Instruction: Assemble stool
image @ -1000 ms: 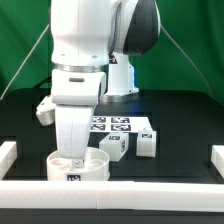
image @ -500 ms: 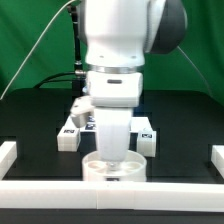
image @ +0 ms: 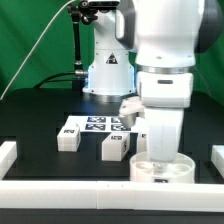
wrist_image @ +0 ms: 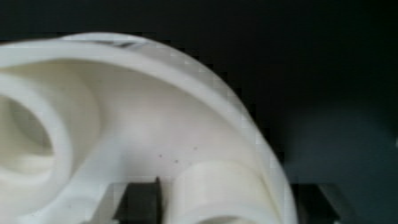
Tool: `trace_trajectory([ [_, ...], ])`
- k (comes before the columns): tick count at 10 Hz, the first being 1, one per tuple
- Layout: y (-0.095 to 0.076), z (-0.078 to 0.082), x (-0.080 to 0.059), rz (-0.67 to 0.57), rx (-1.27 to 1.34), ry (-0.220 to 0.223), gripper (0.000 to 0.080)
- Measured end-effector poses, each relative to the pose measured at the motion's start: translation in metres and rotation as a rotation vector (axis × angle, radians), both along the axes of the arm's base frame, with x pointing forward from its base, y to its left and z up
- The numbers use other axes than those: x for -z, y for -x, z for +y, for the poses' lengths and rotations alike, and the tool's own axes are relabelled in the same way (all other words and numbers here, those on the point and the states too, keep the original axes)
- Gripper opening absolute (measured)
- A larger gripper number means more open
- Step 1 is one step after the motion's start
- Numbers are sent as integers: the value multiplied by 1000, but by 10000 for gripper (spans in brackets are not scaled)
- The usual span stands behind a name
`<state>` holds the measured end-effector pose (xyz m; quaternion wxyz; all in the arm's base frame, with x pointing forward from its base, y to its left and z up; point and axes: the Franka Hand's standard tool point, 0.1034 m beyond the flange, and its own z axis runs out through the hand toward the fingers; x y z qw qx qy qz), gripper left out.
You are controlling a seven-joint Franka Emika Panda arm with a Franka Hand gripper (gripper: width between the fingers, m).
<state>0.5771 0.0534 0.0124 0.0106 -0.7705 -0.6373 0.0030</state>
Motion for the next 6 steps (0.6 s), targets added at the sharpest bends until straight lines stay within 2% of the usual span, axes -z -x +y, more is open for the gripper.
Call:
trace_trajectory([
  [3,-15,27,-2,-15,56,-11,317],
  [6,-18,45,-7,10,111,-3,317],
])
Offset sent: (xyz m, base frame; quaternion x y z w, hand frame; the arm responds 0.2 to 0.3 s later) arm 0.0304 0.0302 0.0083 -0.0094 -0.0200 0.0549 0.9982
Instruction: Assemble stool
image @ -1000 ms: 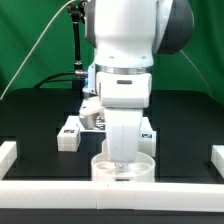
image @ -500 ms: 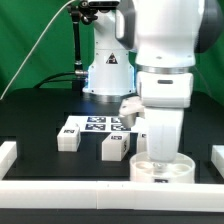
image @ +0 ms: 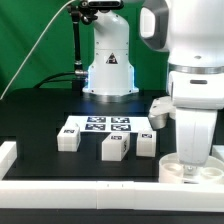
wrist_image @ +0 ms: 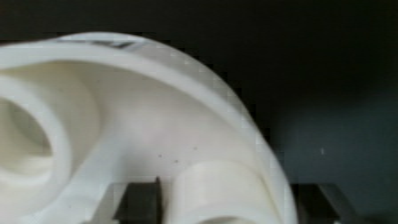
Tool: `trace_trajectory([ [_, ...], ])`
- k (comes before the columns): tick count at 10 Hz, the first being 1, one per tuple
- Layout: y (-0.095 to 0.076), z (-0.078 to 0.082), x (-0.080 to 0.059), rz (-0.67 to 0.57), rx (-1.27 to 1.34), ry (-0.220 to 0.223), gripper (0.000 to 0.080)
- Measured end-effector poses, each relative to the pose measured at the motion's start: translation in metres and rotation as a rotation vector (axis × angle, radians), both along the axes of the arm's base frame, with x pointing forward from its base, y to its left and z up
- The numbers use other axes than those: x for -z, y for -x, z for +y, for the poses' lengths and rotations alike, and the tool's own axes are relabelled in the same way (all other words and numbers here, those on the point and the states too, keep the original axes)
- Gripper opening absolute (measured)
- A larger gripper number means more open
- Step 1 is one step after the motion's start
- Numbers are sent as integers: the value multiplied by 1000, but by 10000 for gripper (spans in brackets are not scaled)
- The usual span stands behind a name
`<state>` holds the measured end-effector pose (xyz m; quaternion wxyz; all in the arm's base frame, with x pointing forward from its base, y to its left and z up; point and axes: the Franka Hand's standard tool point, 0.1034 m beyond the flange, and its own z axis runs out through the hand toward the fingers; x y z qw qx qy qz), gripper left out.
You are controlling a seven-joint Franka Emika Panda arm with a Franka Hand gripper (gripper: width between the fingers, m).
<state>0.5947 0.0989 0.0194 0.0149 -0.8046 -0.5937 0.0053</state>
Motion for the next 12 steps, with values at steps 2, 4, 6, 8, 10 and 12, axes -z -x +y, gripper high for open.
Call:
trace_trajectory([
  [2,0,4,0,-1,30,4,317],
  [4,1,3,0,0,30,4,341],
  [6,1,3,0,0,30,4,521],
  [8,2,-1,-10,-2,35,8,641],
  [10,5,-6,-41,12,66,26,648],
  [12,9,-21,-59,4,73,38,649],
])
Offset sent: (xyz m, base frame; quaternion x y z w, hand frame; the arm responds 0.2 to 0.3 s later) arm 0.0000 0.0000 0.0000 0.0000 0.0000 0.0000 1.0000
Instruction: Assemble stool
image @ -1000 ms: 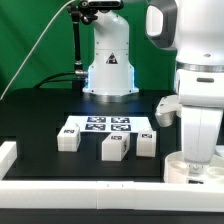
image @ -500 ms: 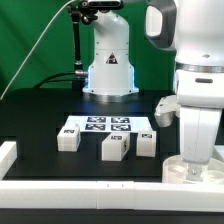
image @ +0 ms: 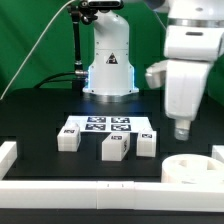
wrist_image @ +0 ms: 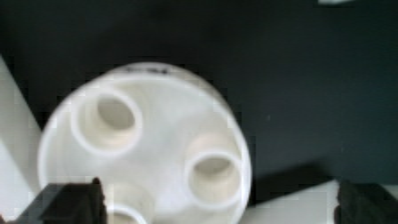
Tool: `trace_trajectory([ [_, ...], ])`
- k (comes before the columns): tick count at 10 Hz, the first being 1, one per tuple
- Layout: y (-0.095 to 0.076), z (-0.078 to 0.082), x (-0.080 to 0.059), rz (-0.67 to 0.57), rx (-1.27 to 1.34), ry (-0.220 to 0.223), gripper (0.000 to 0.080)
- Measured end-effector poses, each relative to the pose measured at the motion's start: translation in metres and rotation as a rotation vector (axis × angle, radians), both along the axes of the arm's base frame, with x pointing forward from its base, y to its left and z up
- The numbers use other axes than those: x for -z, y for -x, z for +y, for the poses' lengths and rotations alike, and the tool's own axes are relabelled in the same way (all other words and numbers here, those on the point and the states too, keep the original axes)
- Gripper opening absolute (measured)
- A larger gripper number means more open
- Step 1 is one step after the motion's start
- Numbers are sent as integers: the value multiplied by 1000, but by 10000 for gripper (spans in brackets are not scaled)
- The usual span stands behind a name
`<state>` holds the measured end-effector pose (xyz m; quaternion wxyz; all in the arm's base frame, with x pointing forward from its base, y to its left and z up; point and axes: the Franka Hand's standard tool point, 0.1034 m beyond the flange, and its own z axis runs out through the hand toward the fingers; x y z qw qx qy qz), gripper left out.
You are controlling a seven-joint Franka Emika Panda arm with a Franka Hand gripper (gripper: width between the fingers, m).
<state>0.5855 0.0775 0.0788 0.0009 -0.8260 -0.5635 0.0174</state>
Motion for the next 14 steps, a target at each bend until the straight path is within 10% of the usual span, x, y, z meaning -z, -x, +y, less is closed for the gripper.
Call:
trace_trajectory([
  [4,23,-64,18,-33,-5,-4,649],
  [14,41,-86,23,-21,812,-37,649],
])
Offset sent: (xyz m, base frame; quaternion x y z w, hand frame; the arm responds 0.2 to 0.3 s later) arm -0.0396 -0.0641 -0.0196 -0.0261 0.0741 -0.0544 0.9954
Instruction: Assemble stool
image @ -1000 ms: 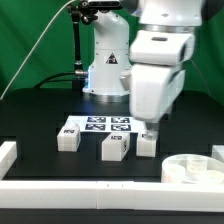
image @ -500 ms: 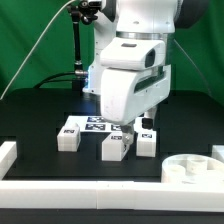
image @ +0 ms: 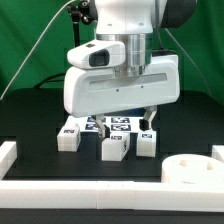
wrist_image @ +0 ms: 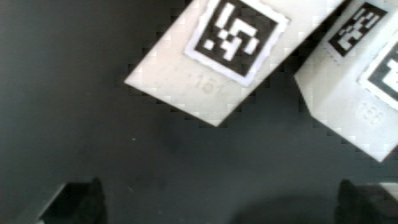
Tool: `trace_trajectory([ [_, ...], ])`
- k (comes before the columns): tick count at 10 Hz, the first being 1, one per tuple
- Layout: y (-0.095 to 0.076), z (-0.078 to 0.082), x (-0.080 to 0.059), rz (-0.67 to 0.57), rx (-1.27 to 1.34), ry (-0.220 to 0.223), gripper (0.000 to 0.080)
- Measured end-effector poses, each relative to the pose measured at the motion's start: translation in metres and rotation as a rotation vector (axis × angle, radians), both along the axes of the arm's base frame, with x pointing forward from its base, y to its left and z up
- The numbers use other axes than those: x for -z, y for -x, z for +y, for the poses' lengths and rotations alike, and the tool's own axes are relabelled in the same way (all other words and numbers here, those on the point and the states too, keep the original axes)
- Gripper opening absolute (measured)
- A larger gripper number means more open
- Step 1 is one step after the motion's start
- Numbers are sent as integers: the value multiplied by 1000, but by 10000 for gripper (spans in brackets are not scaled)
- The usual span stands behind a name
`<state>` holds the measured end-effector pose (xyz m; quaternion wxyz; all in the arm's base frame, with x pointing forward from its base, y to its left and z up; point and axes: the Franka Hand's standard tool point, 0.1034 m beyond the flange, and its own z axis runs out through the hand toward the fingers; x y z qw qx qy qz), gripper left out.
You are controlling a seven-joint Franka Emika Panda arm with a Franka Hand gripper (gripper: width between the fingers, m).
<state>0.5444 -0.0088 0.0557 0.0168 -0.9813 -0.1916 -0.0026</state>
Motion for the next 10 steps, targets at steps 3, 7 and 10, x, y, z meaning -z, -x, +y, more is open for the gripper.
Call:
trace_trajectory([
  [3,0,4,0,7,186,-11,649],
  [7,1,29,-1,37,554,-20,649],
  [10,3,33,-1,61,545,-16,649],
])
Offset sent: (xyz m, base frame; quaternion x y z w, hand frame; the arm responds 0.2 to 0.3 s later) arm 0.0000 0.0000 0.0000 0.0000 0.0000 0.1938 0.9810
